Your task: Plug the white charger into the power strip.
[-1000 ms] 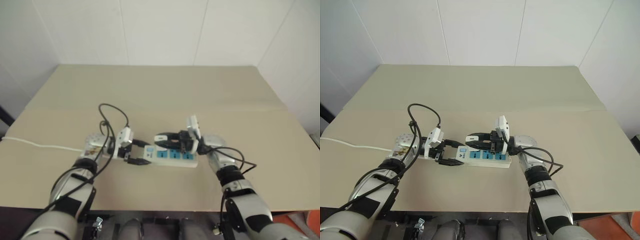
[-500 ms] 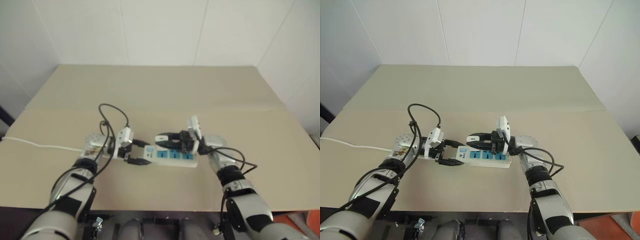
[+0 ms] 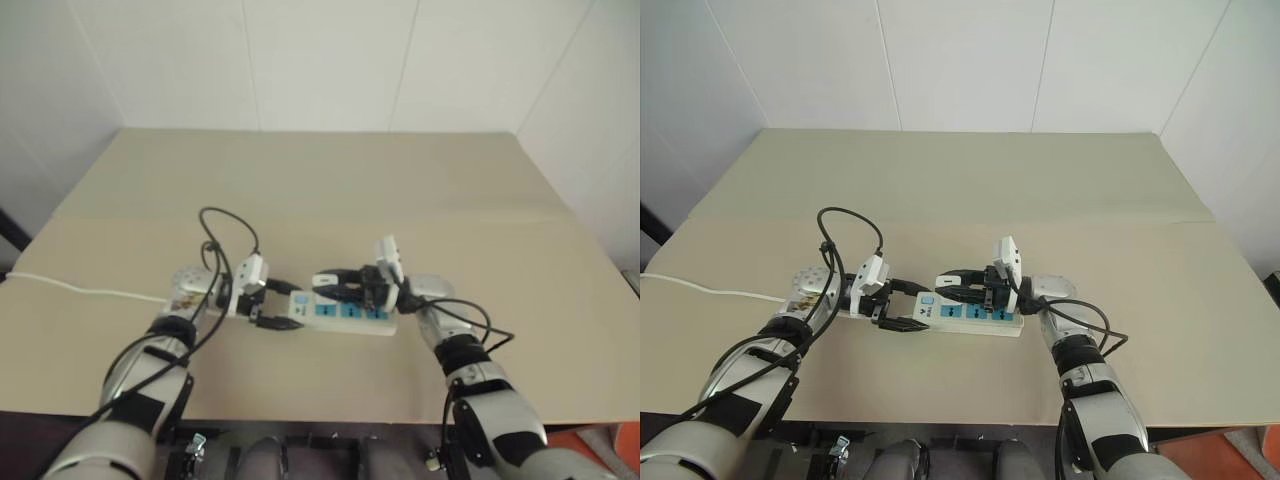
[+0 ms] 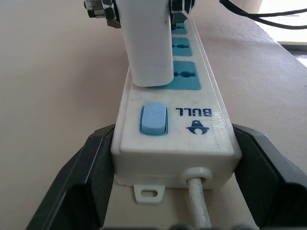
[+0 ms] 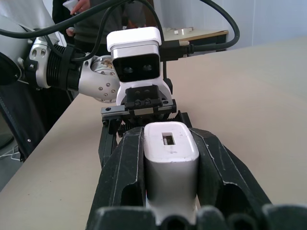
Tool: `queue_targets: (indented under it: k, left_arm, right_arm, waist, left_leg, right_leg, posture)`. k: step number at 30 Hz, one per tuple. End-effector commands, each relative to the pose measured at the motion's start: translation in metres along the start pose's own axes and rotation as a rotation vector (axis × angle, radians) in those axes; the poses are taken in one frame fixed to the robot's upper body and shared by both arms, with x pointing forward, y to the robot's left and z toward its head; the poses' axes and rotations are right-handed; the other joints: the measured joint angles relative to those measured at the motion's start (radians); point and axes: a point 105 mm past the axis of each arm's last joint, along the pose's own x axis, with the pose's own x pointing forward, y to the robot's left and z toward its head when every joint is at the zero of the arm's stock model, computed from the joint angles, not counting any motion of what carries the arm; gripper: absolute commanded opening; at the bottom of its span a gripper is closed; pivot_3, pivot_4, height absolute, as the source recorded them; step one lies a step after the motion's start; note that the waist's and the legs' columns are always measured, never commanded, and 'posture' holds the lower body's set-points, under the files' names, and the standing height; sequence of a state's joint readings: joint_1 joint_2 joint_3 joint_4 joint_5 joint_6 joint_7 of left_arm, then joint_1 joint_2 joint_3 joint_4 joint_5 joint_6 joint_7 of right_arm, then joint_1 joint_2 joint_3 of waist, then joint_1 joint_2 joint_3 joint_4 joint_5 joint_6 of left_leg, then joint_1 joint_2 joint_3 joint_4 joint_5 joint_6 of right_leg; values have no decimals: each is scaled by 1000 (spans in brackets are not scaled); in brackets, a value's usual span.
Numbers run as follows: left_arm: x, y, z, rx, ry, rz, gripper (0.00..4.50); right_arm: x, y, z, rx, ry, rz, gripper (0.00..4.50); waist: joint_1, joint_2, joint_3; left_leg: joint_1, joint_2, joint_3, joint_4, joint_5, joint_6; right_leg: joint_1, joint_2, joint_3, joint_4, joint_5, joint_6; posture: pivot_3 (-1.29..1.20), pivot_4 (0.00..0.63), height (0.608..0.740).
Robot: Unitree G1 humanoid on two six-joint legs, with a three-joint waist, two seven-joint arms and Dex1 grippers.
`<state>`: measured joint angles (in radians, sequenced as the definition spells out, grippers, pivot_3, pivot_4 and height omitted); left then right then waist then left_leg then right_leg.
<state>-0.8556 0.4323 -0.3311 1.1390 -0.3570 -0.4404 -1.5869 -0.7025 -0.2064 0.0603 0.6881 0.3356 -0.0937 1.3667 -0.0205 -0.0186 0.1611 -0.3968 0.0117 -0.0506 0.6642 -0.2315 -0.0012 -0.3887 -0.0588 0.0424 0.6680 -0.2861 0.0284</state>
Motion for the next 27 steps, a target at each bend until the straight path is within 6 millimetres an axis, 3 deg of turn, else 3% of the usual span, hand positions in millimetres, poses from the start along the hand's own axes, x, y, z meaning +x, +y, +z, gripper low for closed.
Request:
queue_targets:
  k: [1,27]
  left_arm:
    - [6,-17,-23,-69,79,-86,3264]
    - [5,-17,-23,-70,78,-83,3264]
  right_arm:
    - [-12,-1,-3,-11,20,-22,1124]
    - [-28,1,-33,-21,132,-79,1124]
  waist:
    - [1,0,0]
    - [5,0,0]
  left_leg:
    - [0,0,0,0,0,0]
    - [2,0,0,0,0,0]
  right_leg:
    - [0,0,0,0,0,0]
    - [2,0,0,-1,0,0]
  posture:
    - [0,150,740]
    - [0,150,740]
